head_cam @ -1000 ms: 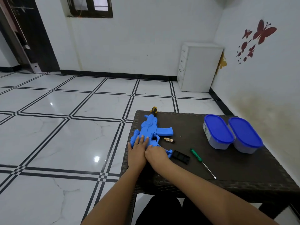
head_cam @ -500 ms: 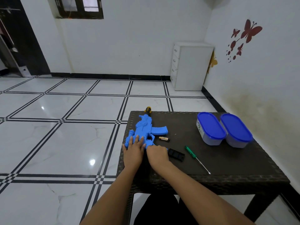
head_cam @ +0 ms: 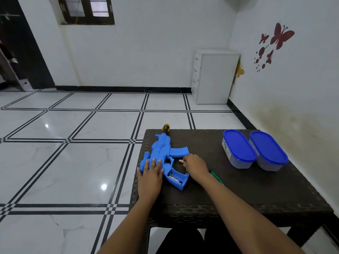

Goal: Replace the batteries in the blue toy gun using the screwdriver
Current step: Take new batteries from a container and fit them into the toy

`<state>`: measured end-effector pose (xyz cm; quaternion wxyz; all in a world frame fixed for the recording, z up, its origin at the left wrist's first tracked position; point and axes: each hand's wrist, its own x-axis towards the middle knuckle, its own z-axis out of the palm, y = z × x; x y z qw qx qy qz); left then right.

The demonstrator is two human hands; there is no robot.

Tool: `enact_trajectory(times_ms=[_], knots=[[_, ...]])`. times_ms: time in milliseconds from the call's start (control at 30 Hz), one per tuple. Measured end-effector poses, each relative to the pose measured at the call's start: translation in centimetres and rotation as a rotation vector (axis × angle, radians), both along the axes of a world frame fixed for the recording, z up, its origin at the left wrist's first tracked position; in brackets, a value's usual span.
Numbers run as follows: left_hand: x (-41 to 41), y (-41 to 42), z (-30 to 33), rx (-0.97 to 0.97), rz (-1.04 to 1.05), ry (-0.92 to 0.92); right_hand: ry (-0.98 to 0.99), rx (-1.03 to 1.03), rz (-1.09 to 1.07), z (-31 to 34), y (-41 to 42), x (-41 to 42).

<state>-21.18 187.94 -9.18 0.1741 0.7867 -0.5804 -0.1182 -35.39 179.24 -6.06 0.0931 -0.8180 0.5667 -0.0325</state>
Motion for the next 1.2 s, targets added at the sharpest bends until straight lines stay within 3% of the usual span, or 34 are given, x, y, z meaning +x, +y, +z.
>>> enact_trajectory(times_ms=[167,233,400,600,767,967,1067,1200], knots=[[-0.1,0.0,-0.1,-0.004,0.007,-0.006,0.113,-0.056,0.137,-0.1,-0.8,0.2],[-0.1,0.0,-0.1,-0.001,0.008,-0.007,0.058,-0.050,0.134,0.1,-1.1,0.0],[-0.1,-0.1,0.0,0.004,0.014,-0.017,-0.763,0.273,-0.056,1.0,-0.2,-1.4],[-0.2,0.1,0.1,-0.004,0.011,0.004,-1.086,0.533,-0.032,1.0,2.1,-2.5],[-0.2,0.2,0.2,-0.013,0.007,0.000,-0.957,0.352,-0.114,1.2,3.1,-2.3],[-0.2,0.1,0.1,-0.006,0.007,-0.015,-0.347,0.051,-0.029,0.7,4.7,-1.4],[-0.2,0.1,0.0,-0.010,0.005,-0.016,-0.294,-0.032,0.047,0.5,5.0,-1.3],[-0.2,0.0,0.1,-0.007,0.003,-0.016,-0.329,0.044,0.029,-0.6,4.8,-1.7]])
